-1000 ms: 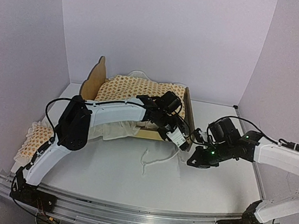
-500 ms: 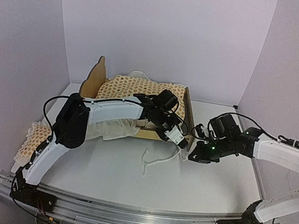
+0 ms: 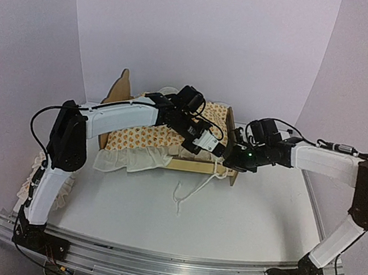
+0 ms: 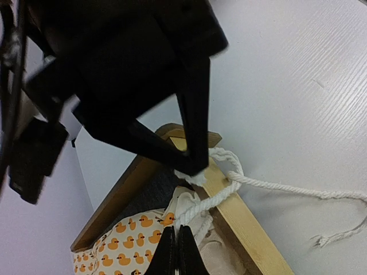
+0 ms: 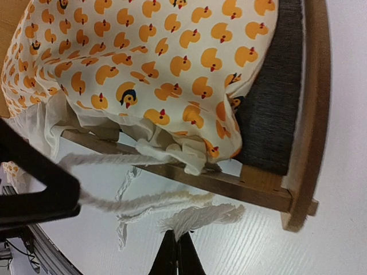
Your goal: Set up the pet bed
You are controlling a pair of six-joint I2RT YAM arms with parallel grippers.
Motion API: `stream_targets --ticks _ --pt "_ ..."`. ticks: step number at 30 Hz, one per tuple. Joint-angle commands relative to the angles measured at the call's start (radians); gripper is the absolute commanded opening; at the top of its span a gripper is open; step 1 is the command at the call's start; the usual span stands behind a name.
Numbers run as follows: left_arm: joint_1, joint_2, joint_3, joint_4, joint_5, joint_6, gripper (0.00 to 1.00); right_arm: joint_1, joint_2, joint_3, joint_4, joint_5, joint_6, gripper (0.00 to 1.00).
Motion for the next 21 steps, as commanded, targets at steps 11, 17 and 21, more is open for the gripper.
stream_targets --ticks 11,17,21 --pt "0.009 -0.070 -0.051 -0.019 0.075 -0.025 0.00 -0.002 0.218 0.144 0.231 -0.297 -0.059 0.00" --pt "0.028 -0.084 -0.096 0.028 0.052 -0.054 0.00 -0.003 0.236 0.108 0.246 -0.429 -0.083 0.00" --pt "0.042 -0.111 -0.149 0.058 0.043 -0.057 0.00 -0.003 0.216 0.037 0.247 -0.514 -0.096 0.00"
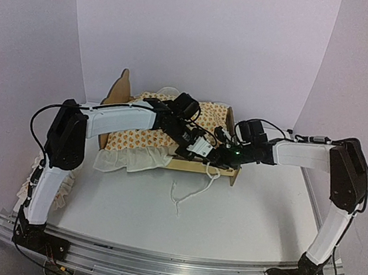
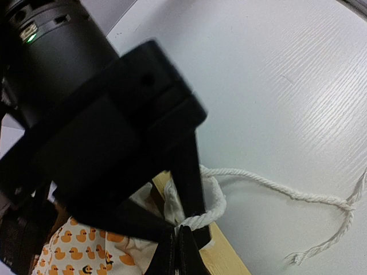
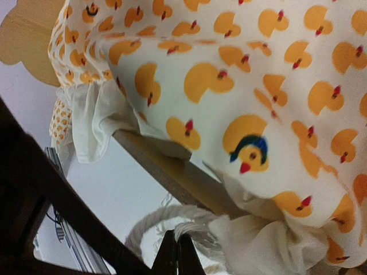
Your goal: Set up the pet bed
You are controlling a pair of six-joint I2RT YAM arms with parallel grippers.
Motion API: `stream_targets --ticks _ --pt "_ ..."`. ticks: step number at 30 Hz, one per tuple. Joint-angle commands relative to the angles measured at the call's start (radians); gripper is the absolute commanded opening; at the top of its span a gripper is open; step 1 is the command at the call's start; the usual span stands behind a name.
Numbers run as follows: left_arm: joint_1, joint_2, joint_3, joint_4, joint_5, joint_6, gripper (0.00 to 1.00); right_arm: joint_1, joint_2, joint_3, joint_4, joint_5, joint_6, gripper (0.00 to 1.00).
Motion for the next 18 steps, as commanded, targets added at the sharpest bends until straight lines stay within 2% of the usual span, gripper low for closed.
stream_targets --ticks 1,6,11,12,14,16,18 --pt "0.020 -0.084 -0.043 0.069 0.009 -0.021 0.00 0.008 -0.015 -0.047 0.030 -0.172 -0.026 0.00" --pt "0.017 -0.065 -0.020 0.083 0.040 -0.051 0.00 0.021 0.052 0.016 0.061 -0.210 0.002 0.00" --pt "0.017 -0.065 -0.031 0.058 0.055 -0.050 0.00 0.028 0.101 0.043 0.171 -0.203 0.069 0.00" --pt "0.017 -0.065 -0.036 0.058 0.058 -0.057 0.04 0.031 0.116 0.051 0.176 -0.192 0.073 0.00" --pt "0.017 -0.065 -0.042 0.056 0.053 -0.077 0.32 0.034 0.130 0.054 0.190 -0.161 0.078 0.00" --pt "0.017 -0.071 -0.042 0.043 0.034 -0.103 0.53 0.034 0.136 0.055 0.196 -0.133 0.081 0.00" --pt "0.019 -0.086 -0.031 0.010 0.016 -0.137 0.60 0.034 0.143 0.067 0.198 -0.118 0.084 0.00"
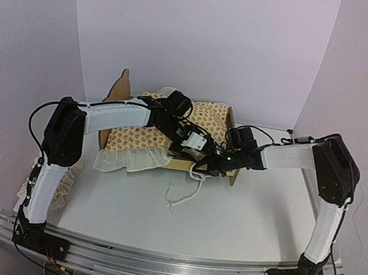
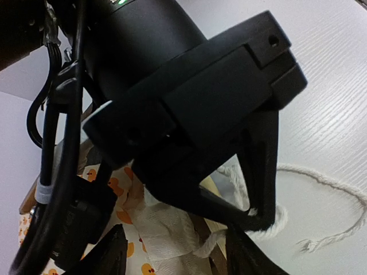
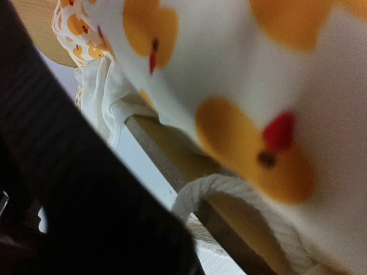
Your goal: Set up the pet bed
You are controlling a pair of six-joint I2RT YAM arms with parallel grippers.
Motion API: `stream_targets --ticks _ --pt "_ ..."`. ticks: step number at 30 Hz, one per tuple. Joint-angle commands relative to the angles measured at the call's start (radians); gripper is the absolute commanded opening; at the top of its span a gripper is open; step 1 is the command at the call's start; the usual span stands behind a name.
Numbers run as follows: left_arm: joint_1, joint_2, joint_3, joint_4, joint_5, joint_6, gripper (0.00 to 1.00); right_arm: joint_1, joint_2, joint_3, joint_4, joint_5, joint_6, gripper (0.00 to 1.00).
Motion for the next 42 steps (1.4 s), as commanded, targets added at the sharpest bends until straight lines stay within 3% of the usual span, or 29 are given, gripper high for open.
stream_targets --ticks 1,4,7,9,12,17,22,26,30,34,42 --pt "-0.025 -0.083 0.017 -0.042 0.021 -0.097 0.61 0.005 0.028 0.064 0.088 0.046 0.022 0.00" --pt "-0.015 -0.133 0.023 -0.139 0.005 -0.175 0.49 0.005 0.022 0.060 0.088 0.066 0.021 0.00" --pt "0.002 -0.214 -0.092 -0.163 -0.017 -0.213 0.36 0.004 0.015 0.044 0.086 0.084 0.017 0.00" --pt "0.021 -0.287 -0.239 -0.065 -0.065 -0.237 0.25 0.004 0.014 0.041 0.086 0.094 0.020 0.00" --pt "0.063 -0.338 -0.394 0.088 -0.136 -0.282 0.19 0.005 0.015 0.043 0.086 0.106 0.020 0.00" --pt "0.062 -0.320 -0.526 0.304 -0.184 -0.243 0.32 0.004 0.001 0.027 0.079 0.142 0.017 0.00" --pt "0.038 -0.300 -0.526 0.258 -0.120 -0.321 0.28 0.008 -0.019 0.007 0.077 0.177 0.011 0.00" --pt "0.026 -0.346 -0.583 0.285 -0.083 -0.413 0.30 0.010 -0.009 0.025 0.073 0.197 0.009 0.00" --pt "0.025 -0.335 -0.517 0.182 -0.080 -0.482 0.34 0.024 0.014 0.066 0.053 0.221 0.010 0.00" --pt "0.027 -0.311 -0.430 0.130 -0.088 -0.671 0.38 0.036 0.003 0.062 0.054 0.270 0.006 0.00" --pt "0.026 -0.231 -0.414 0.284 -0.150 -1.145 0.40 0.039 -0.003 0.025 0.053 0.268 -0.015 0.00"
